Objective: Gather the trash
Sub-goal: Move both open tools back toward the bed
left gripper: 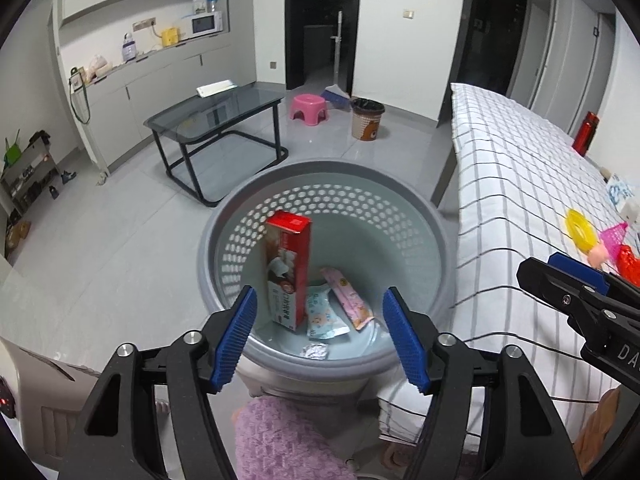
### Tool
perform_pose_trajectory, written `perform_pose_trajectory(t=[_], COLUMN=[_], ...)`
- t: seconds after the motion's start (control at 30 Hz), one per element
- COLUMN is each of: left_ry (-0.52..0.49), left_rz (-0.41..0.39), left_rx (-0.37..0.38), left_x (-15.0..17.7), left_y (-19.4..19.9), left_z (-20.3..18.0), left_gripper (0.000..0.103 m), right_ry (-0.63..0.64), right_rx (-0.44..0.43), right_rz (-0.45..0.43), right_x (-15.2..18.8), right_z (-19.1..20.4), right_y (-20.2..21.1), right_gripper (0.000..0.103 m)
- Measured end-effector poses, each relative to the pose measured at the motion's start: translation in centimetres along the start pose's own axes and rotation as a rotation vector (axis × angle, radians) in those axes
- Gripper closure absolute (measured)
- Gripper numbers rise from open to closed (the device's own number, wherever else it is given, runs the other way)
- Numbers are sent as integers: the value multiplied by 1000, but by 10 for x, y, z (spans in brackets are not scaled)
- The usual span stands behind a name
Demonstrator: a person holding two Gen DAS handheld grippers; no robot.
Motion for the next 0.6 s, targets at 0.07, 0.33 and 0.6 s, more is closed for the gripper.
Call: perform_pose_trajectory(t=[0.07, 0.33, 0.6], left_ry=[-11, -76, -152], left_rz=[-7, -48, -73], left_rx=[10, 90, 171], left_x=[-3, -15, -30], left_y=[3, 16, 23], left_z=[-9, -66, -134], left_gripper=[36, 32, 28], right_ry=[-16, -67, -156], right_rx=[10, 81, 191], right_rz=[-16, -83, -167], right_x=[2, 15, 23], right_z=[-10, -59, -133], right_y=[11, 57, 112], right_gripper=[43, 43, 42])
Point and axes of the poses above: each gripper's, at about its wrist camera, not at the fingertips, and y roughly against the way its jaws point, z to its left, x to its underside, the point moved 5 cm from there along -y, roughly the way its jaws point, and after that the axes turned 15 degrees about -y, right-handed, at the moved point
